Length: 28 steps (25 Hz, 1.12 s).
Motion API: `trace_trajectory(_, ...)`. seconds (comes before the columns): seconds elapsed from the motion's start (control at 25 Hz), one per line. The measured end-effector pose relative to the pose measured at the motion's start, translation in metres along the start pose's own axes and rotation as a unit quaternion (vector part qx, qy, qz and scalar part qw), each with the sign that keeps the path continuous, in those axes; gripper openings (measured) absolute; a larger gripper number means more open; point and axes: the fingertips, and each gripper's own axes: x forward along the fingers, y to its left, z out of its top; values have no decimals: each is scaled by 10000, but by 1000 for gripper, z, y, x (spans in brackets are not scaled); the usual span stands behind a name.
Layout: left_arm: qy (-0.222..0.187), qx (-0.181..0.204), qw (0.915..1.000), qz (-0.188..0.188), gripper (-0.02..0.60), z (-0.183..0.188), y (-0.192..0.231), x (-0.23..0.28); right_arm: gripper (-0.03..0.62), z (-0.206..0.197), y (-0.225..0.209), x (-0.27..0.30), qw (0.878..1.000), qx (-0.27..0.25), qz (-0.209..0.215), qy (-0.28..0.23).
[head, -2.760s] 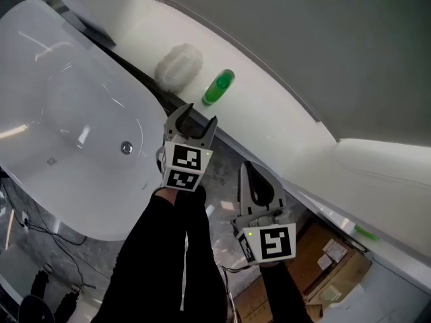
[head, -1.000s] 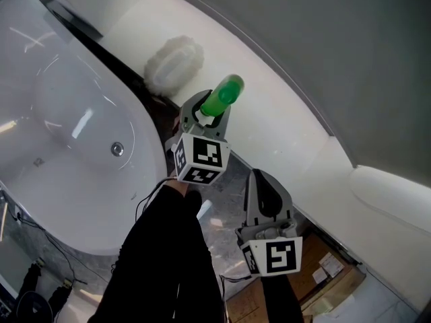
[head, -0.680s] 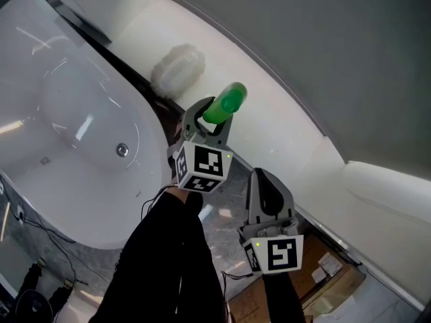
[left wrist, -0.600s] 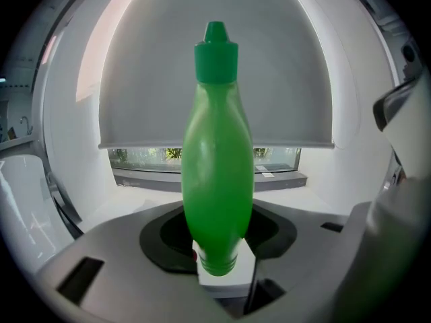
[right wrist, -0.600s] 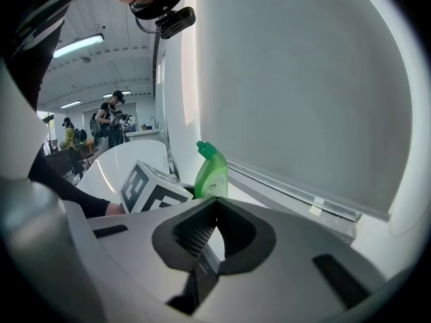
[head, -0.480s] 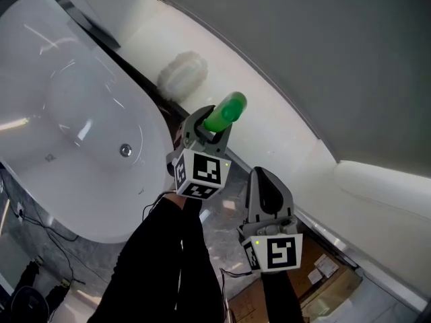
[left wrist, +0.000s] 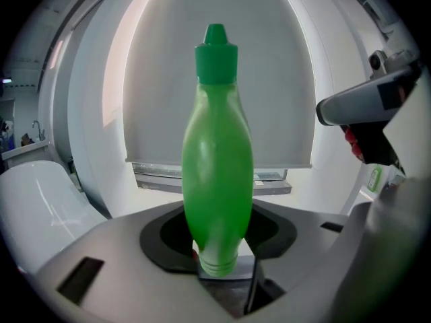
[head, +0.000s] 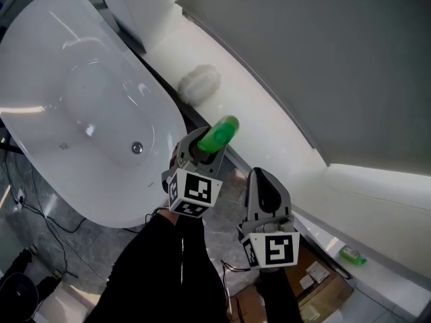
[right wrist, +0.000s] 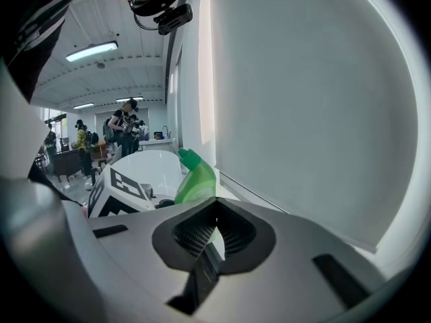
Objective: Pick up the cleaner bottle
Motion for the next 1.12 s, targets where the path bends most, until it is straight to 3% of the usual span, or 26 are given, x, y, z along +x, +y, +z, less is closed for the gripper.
trace_trajectory(0.4,38,-156,9999,36,190,7,1,-88,5,32,38,-21,9993,-185,306,-146)
trace_trajectory(0.72,146,-137,9982,569,190,3,31,-159,5,39,72,-29,9970,-261,711,-154)
trace_trajectory(1.12,292,-444,9893,1359,190,-12,61,-241,5,63,131,-32,9892,-579,1318,-290)
